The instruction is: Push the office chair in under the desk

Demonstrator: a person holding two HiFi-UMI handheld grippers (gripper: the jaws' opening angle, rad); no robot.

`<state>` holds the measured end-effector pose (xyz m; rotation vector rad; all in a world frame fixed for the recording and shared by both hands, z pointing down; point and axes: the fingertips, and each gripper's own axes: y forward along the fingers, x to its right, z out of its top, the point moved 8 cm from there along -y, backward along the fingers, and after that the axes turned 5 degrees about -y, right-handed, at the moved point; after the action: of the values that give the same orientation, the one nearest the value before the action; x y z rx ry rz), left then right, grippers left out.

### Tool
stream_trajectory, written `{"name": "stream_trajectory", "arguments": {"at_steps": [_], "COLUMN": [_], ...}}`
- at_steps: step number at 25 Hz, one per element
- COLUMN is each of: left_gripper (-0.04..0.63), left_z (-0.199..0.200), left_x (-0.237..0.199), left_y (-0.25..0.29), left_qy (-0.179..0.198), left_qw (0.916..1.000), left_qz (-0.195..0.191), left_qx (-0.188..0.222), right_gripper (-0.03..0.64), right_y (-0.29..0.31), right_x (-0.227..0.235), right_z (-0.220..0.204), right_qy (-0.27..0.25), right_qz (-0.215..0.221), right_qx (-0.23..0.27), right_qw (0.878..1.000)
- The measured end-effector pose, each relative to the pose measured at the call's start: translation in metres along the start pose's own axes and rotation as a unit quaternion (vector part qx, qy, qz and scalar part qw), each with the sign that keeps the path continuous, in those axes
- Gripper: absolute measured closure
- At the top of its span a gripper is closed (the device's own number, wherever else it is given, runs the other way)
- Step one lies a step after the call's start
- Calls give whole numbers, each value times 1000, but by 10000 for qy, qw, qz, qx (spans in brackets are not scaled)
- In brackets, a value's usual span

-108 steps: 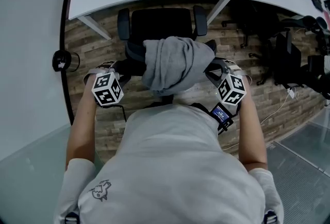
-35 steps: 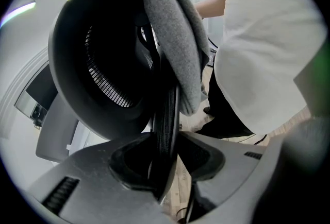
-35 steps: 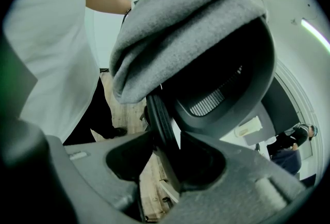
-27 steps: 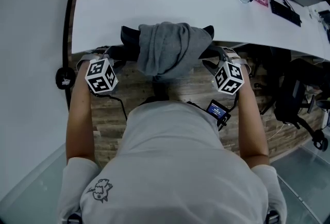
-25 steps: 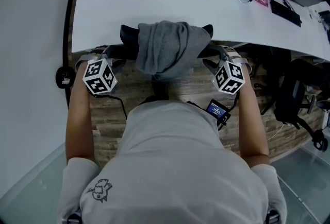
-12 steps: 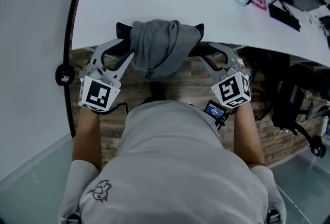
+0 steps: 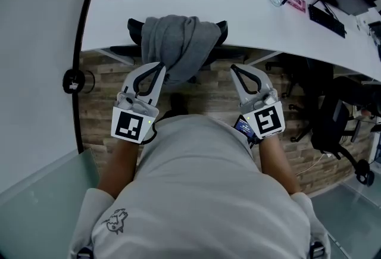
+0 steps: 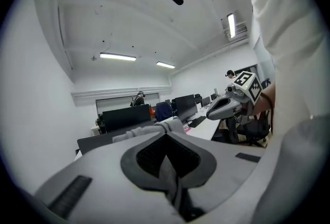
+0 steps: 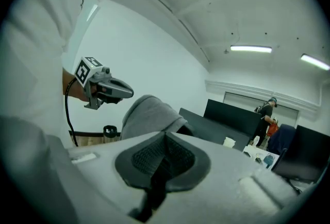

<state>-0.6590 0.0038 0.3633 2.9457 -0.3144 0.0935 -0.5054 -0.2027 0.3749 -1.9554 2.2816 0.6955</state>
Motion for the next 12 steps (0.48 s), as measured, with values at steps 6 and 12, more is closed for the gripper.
{"name": "stream_trajectory", "arguments": {"at_steps": [6, 12], "left_gripper": [597, 597], "left_z": [5, 1], "left_x": [41, 116], "left_y": [-22, -68], "left_qy": [-132, -70], "left_qw": [9997, 9995], "left_qz": [210, 318], "left_qx": [13, -7], "right_gripper": [615, 615], "right_y": [-41, -102], "right_x": [-12, -55], "right_z": [-3, -19], "right_qy": [-80, -219], "right_qz": [163, 456], "right_qx": [199, 280], "right_qw": [9996, 9983]}}
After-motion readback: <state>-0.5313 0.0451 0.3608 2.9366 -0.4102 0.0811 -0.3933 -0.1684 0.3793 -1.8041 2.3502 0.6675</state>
